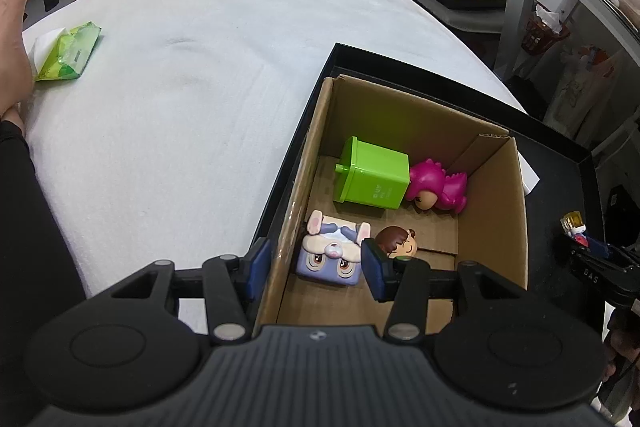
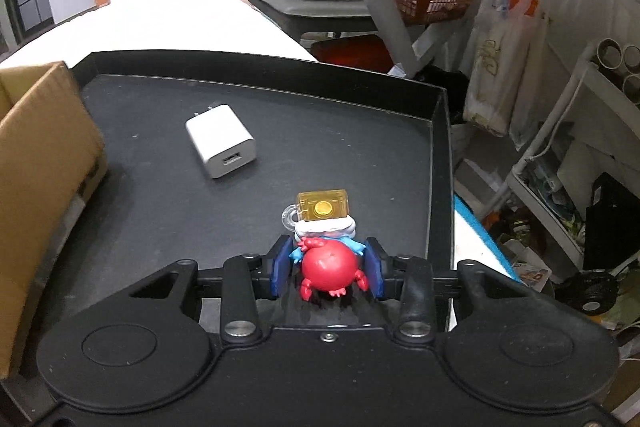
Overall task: Organize rigid objects
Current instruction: 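Move the right tool to the red crab figure and grasp it, then carry the red crab figure with the right tool into the box and release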
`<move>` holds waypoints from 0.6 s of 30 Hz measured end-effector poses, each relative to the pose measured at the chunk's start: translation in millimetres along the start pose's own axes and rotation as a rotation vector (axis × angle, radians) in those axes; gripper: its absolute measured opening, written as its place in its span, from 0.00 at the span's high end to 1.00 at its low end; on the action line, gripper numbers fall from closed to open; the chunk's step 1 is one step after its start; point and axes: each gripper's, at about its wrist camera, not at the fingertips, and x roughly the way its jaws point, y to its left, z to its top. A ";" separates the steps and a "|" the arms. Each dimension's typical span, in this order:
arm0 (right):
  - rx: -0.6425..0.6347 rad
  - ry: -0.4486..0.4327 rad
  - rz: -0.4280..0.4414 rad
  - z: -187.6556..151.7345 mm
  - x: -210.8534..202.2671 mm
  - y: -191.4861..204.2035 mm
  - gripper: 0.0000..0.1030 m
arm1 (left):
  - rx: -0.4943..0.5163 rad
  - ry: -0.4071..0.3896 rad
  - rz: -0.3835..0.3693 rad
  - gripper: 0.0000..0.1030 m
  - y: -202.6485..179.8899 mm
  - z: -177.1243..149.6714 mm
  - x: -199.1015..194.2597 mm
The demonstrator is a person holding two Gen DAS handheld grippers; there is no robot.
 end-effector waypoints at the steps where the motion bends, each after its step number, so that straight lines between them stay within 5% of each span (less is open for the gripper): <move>1: 0.003 -0.003 -0.001 0.5 -2.5 1.1 0.63 | 0.000 0.000 -0.002 0.54 0.4 0.0 -0.2; 18: -0.042 -0.059 0.084 30.7 -51.9 49.5 0.63 | -0.013 -0.004 -0.041 0.54 7.5 -1.4 -5.5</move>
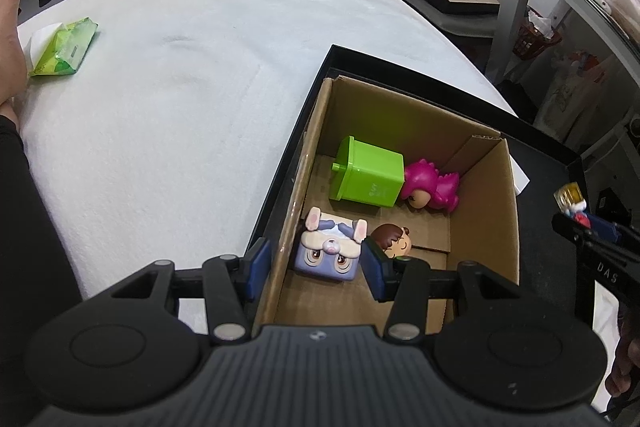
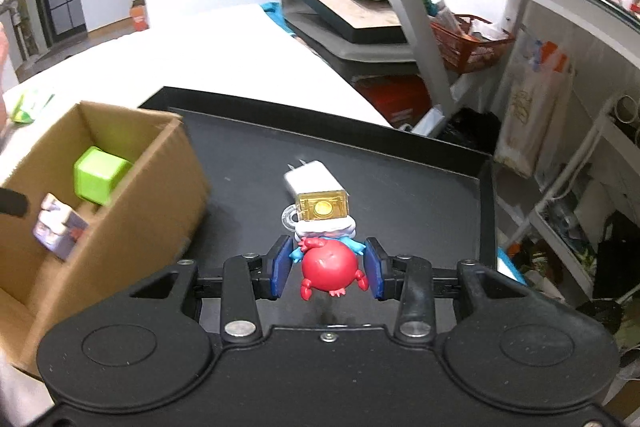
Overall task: Organize rigid objects
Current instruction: 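Carry the red crab figure with the right tool into the box and release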
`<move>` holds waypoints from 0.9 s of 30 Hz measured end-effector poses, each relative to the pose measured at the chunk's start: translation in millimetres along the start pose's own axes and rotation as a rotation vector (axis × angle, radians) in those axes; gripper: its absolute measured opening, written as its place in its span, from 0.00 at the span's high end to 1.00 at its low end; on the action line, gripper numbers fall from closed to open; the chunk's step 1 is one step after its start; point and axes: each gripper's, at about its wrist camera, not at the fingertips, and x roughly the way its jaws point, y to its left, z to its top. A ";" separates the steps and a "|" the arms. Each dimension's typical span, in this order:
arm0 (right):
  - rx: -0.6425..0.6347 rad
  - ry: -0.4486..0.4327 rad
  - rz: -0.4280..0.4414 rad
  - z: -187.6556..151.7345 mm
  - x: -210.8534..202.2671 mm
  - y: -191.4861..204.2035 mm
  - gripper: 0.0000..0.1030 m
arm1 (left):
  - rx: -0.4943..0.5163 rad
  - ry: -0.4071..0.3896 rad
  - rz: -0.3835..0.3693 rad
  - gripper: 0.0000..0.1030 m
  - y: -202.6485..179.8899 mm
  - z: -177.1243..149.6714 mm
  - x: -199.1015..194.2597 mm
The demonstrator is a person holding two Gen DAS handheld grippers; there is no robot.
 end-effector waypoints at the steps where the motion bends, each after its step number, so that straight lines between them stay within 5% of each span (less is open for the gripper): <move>1: -0.003 -0.003 0.004 2.9 -1.3 2.6 0.63 | -0.002 0.000 -0.002 0.54 1.0 0.2 -0.3; 18: -0.105 -0.023 0.087 43.6 -30.5 78.7 0.63 | -0.040 -0.006 -0.051 0.54 22.6 -7.3 2.1; 27: -0.175 -0.001 0.082 51.7 -26.9 114.2 0.63 | -0.093 -0.010 -0.122 0.73 36.3 -11.0 1.3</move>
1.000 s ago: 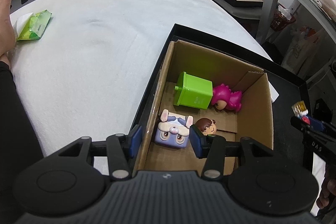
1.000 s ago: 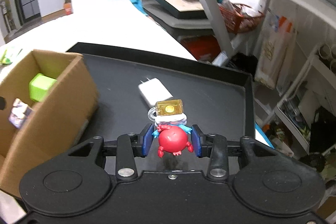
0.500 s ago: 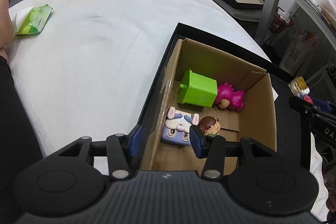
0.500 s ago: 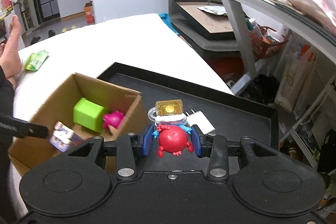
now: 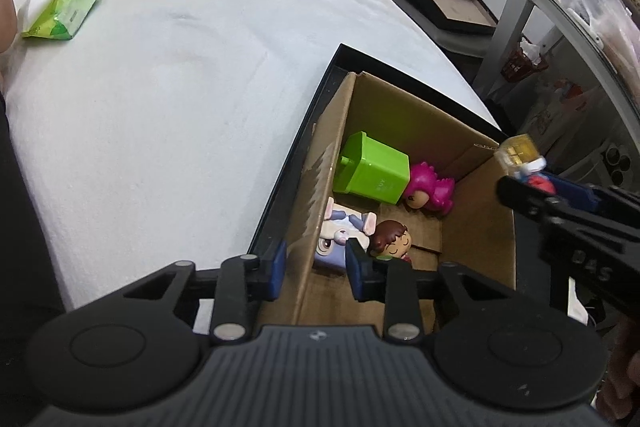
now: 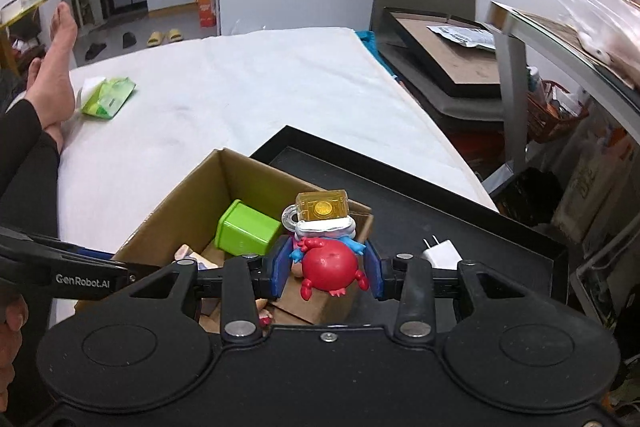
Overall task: Organize rigid objects
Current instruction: 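Carry the red crab figure with the right tool into the box and release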
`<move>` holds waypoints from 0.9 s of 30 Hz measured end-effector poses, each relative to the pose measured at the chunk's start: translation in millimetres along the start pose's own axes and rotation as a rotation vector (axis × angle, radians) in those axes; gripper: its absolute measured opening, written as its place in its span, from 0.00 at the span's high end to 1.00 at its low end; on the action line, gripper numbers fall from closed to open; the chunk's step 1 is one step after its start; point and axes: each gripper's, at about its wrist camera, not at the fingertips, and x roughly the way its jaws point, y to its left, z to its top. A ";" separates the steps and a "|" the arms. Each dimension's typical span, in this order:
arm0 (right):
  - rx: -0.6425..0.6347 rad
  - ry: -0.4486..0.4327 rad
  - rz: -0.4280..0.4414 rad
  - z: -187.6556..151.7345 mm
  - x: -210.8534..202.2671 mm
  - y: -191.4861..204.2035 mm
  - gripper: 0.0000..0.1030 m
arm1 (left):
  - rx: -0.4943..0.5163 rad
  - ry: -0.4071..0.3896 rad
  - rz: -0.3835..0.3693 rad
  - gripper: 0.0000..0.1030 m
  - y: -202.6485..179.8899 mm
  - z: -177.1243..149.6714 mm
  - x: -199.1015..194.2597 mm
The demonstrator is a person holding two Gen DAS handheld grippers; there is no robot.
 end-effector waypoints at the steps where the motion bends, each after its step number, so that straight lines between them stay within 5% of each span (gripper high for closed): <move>1: -0.010 0.005 -0.004 0.8 2.1 4.2 0.63 | -0.006 0.000 -0.005 0.75 2.3 0.1 -0.6; 13: -0.114 0.117 -0.091 0.0 28.8 46.0 0.61 | -0.019 -0.006 -0.063 0.81 11.3 3.0 -14.3; 16: -0.152 0.116 -0.176 0.6 27.9 54.4 0.45 | -0.003 -0.003 -0.067 0.81 8.4 3.6 -19.0; 20: -0.083 0.083 -0.160 4.7 9.7 51.9 0.43 | 0.012 -0.007 -0.065 0.80 4.2 3.4 -28.4; 25: -0.036 0.049 -0.208 2.6 -13.9 43.2 0.17 | 0.058 0.000 -0.059 0.78 -2.4 -0.4 -36.6; 27: -0.017 0.035 -0.236 2.2 -20.7 36.5 0.14 | 0.073 0.012 -0.053 0.77 -4.5 -1.9 -38.0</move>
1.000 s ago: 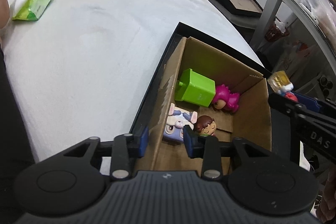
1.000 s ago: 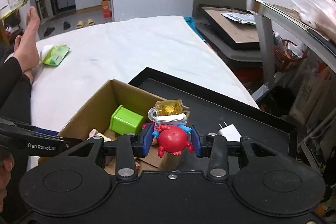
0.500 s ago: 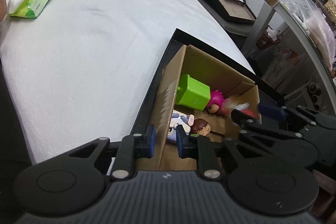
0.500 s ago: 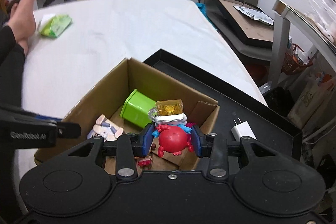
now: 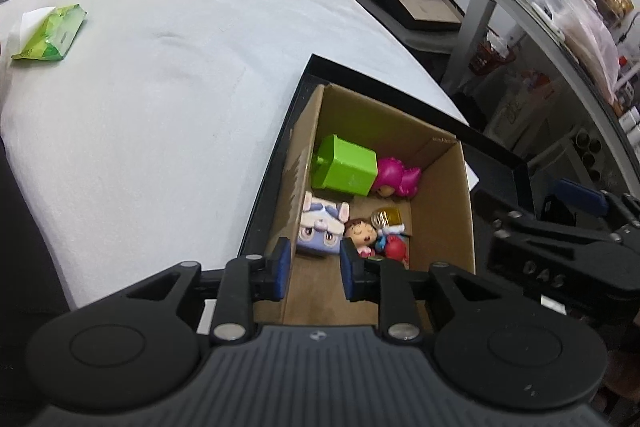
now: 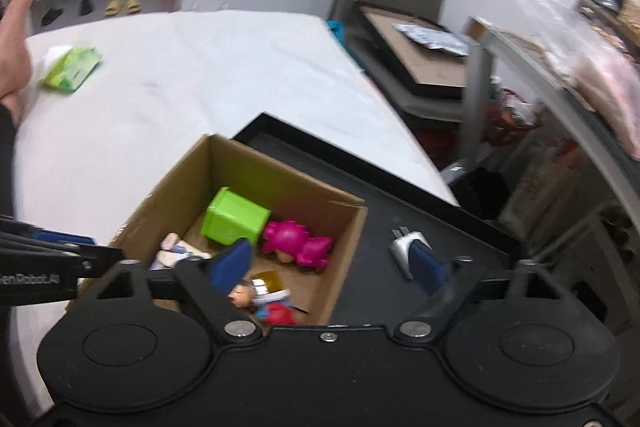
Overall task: Organize rigid objects
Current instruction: 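Carry the red crab figure with the right tool into the box and release, then move the right tool to the white USB charger and grasp it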
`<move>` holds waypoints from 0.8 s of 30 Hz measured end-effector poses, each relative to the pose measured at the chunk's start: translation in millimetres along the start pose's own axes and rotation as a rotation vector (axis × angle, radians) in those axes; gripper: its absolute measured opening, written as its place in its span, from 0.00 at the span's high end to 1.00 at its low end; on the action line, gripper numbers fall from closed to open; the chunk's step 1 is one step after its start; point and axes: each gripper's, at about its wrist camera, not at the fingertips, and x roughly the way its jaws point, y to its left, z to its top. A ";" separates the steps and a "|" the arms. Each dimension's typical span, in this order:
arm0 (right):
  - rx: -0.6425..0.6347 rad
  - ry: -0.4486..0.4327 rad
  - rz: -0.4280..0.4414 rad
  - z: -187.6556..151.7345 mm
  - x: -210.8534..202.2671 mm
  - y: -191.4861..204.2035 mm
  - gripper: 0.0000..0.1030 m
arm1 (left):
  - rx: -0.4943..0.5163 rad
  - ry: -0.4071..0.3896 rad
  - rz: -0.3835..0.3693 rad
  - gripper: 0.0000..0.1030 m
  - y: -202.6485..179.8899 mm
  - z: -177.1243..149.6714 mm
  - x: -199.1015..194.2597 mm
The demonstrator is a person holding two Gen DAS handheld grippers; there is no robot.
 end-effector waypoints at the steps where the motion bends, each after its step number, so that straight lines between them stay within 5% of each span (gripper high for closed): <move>1: 0.015 -0.002 -0.006 -1.9 -3.4 -4.1 0.13 | 0.011 0.008 -0.002 0.77 -0.8 -0.6 -0.4; 24: 0.309 -0.174 0.083 -43.4 -12.8 -68.0 0.00 | 0.154 0.036 0.136 0.66 -27.0 10.2 16.8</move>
